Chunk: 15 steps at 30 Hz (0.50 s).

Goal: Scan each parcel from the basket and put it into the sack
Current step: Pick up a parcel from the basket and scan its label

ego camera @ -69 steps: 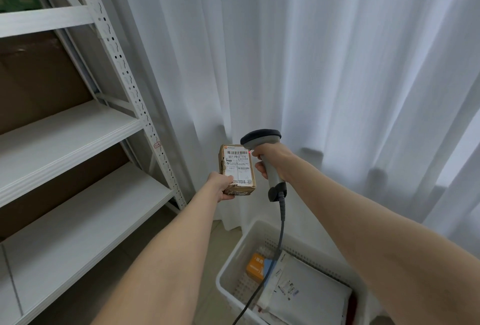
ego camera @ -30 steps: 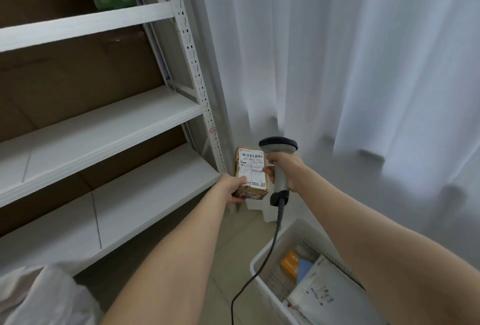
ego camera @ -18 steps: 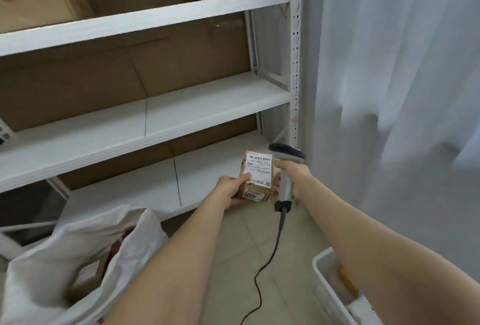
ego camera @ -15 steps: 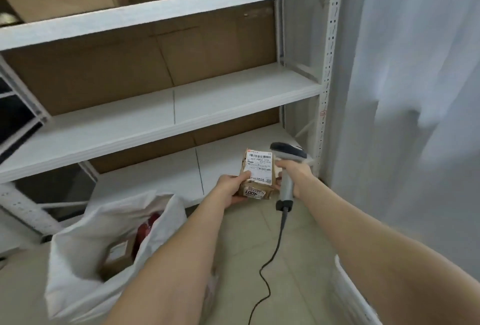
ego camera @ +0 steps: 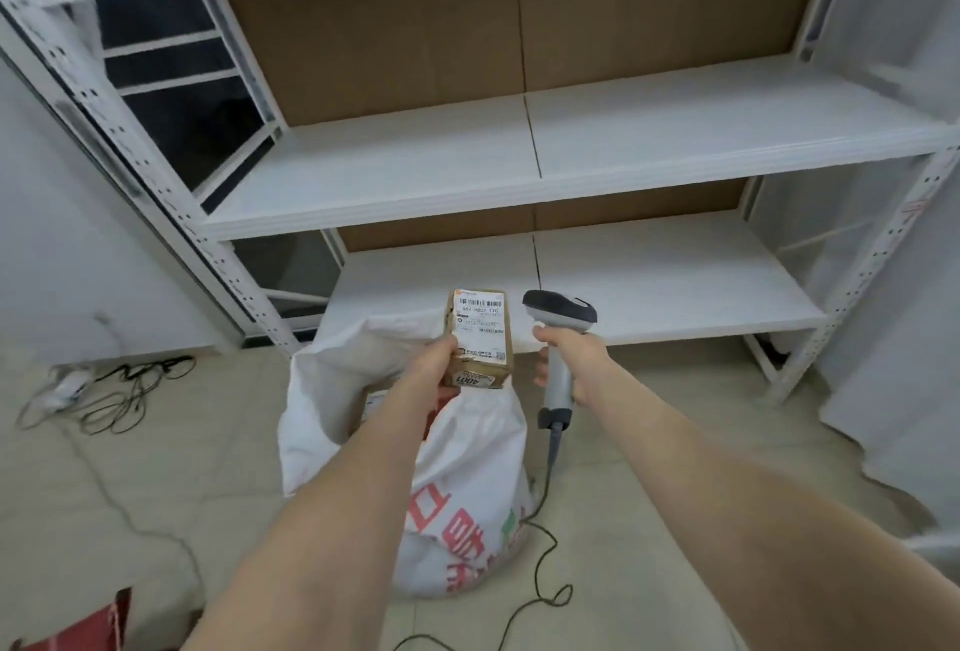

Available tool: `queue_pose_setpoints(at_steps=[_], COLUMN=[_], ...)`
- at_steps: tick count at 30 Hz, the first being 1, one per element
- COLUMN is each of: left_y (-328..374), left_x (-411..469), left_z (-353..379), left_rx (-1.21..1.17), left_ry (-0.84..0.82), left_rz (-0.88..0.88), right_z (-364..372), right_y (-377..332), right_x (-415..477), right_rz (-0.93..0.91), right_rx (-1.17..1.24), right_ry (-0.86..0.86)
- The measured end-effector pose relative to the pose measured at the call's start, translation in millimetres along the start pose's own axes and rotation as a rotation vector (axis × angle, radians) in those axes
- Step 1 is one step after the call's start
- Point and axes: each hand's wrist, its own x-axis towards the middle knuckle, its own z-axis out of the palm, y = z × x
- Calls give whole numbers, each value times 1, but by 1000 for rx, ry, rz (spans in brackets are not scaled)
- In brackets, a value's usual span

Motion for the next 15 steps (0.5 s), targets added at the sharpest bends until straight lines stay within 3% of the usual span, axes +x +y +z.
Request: queue_pose_setpoints(at_steps=[4,6,11,15], left_y=[-17,-24,-46,-69], left_x=[45,61,134,195], left_z=[-49,-70,-91,-94], left_rx=[108,184,389,762], left_ry=[317,381,333,248], left_rz=[55,67,65,102], right_z=[26,40,76,101], right_y=[12,20,45,67], right_x=[28,43,87,130], right_rz=[31,58,112,158], right_rx=[-18,-18,-25,-1], right_ry=[-7,1,29,103])
